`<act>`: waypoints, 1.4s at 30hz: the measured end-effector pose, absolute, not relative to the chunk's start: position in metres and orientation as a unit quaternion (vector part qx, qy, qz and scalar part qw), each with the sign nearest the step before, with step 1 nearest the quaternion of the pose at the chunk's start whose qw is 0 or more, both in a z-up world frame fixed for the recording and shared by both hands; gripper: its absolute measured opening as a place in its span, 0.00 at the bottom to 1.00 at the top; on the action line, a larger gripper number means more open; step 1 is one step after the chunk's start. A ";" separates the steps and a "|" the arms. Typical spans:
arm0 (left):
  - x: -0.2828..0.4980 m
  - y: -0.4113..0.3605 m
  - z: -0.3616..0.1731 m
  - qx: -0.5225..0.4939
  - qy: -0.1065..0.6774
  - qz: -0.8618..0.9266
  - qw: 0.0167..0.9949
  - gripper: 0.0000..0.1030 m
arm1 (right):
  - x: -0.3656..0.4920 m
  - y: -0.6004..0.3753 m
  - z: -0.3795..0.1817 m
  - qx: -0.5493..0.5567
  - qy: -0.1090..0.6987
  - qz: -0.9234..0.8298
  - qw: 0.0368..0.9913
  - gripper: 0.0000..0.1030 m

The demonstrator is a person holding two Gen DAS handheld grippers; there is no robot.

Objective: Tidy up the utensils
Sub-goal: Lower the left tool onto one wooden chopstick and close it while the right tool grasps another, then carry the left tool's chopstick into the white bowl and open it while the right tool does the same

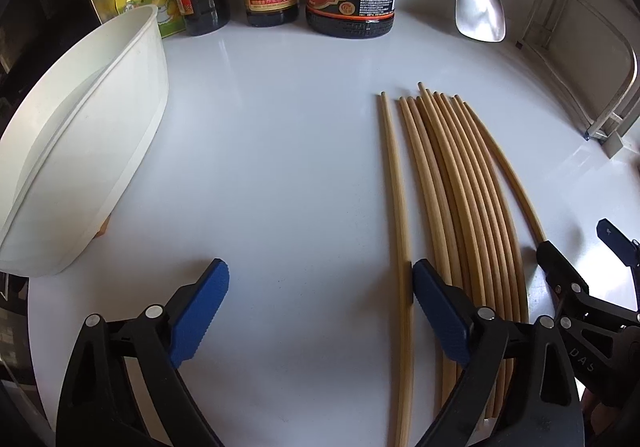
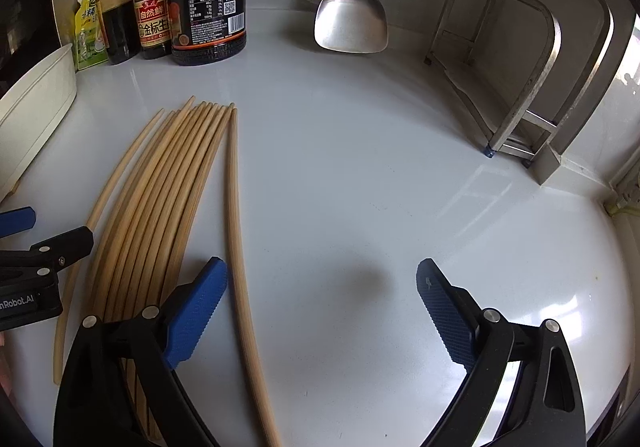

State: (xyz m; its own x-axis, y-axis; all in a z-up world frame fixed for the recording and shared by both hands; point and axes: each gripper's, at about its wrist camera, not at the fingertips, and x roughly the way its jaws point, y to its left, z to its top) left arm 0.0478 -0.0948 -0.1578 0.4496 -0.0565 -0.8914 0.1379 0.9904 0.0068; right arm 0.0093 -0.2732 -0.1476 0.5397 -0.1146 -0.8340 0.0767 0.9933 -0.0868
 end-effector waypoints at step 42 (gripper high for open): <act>0.056 0.084 -0.010 -0.007 0.436 -0.013 0.900 0.07 | 0.067 -0.099 -0.006 0.056 0.412 0.141 0.899 0.06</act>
State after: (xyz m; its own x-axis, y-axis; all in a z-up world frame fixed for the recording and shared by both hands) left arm 0.0564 0.0837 -0.0100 0.6203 -0.0300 -0.7838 0.0180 0.9995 -0.0241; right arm 0.0669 -0.0991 -0.0056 0.6215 0.2989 -0.7242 -0.2070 0.9542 0.2162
